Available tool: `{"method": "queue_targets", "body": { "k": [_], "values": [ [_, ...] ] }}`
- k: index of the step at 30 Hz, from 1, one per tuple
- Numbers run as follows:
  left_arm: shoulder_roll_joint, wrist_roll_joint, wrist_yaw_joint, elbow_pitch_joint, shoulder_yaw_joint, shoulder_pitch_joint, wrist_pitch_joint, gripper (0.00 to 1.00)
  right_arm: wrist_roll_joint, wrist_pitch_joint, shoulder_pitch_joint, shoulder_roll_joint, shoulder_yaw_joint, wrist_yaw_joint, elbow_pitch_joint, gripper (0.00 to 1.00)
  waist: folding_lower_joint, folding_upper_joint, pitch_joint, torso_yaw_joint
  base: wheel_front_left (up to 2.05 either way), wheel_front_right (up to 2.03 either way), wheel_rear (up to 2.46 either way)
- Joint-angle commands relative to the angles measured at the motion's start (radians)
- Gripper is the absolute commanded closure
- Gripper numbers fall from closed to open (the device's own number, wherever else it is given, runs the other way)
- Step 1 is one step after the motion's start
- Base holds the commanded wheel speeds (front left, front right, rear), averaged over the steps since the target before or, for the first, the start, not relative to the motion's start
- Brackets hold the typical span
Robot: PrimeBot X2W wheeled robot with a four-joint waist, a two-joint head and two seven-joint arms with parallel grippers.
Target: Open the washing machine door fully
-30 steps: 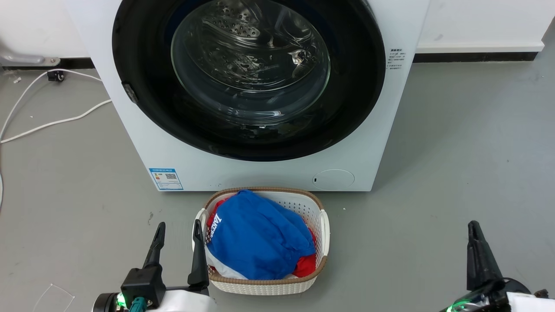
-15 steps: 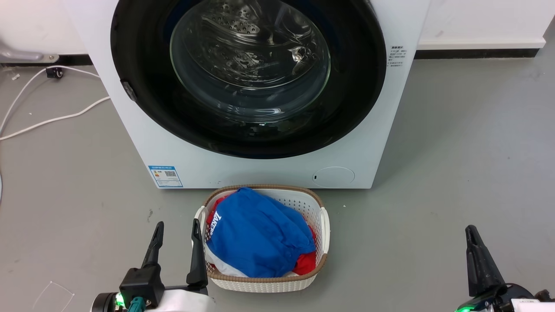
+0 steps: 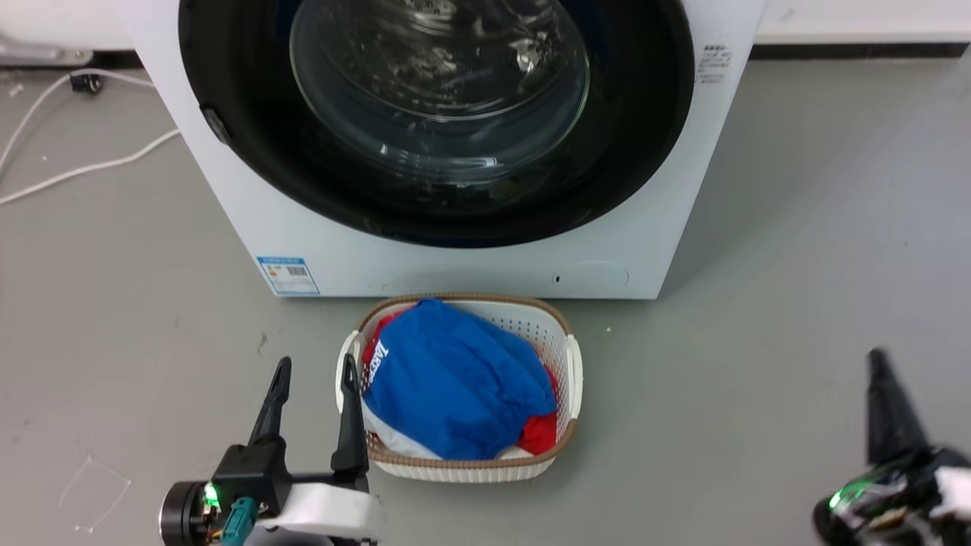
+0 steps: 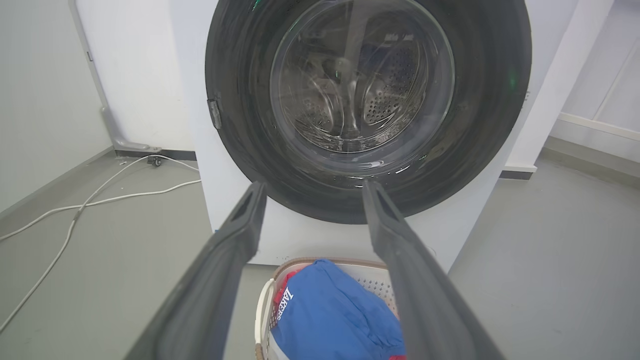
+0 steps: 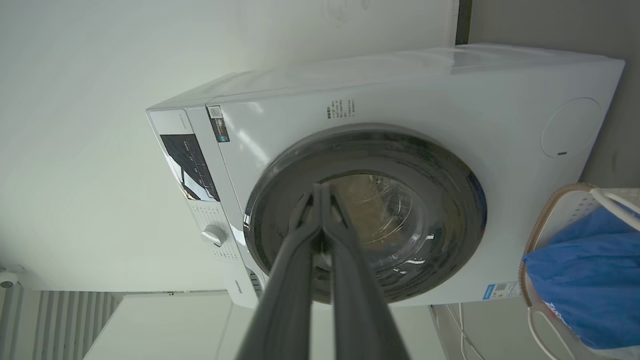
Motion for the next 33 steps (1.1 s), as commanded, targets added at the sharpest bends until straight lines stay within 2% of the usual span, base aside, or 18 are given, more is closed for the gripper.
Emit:
{"method": "queue_targets", "body": {
  "k": [1, 4, 6, 15, 21, 26, 33],
  "values": [
    [0.001, 0.009, -0.001, -0.006, -0.002, -0.017, -0.003, 0.0, -0.008, 0.005, -0.035, -0.008, -0.018, 0.0, 0.005, 1.0, 0.0, 0.0, 0.022, 0.005, 0.0, 0.0, 0.0],
    [0.001, 0.016, -0.008, -0.013, -0.003, -0.042, -0.003, 0.0, -0.011, 0.024, -0.112, -0.024, -0.076, 0.0, 0.034, 1.0, 0.0, 0.0, 0.061, 0.011, 0.0, 0.0, 0.0],
    [0.0, 0.026, -0.014, -0.018, -0.011, -0.083, -0.003, 0.0, -0.018, 0.059, -0.238, -0.055, -0.124, 0.0, 0.083, 1.0, 0.0, 0.0, 0.124, 0.018, 0.0, 0.0, 0.0],
    [0.0, 0.034, -0.025, -0.036, -0.019, -0.189, -0.003, 0.0, -0.041, 0.162, -0.544, -0.15, -0.151, 0.0, 0.208, 1.0, 0.0, 0.0, 0.286, 0.032, 0.0, 0.0, 0.0],
    [0.0, 0.026, -0.018, -0.049, -0.017, -0.267, -0.003, 0.0, -0.071, 0.219, -0.732, -0.214, -0.131, 0.0, 0.274, 1.0, 0.0, 0.0, 0.386, 0.043, 0.0, 0.0, 0.0],
    [0.0, 0.034, -0.016, -0.068, -0.013, -0.317, -0.003, 0.0, -0.107, 0.277, -0.878, -0.257, -0.075, 0.0, 0.334, 1.0, 0.0, 0.0, 0.453, 0.054, 0.0, 0.0, 0.0],
    [0.0, 0.03, -0.01, -0.082, -0.021, -0.346, -0.003, 0.0, -0.159, 0.336, -1.031, -0.283, 0.001, 0.0, 0.413, 1.0, 0.0, 0.0, 0.498, 0.073, 0.0, 0.0, 0.0]
  ]
}}
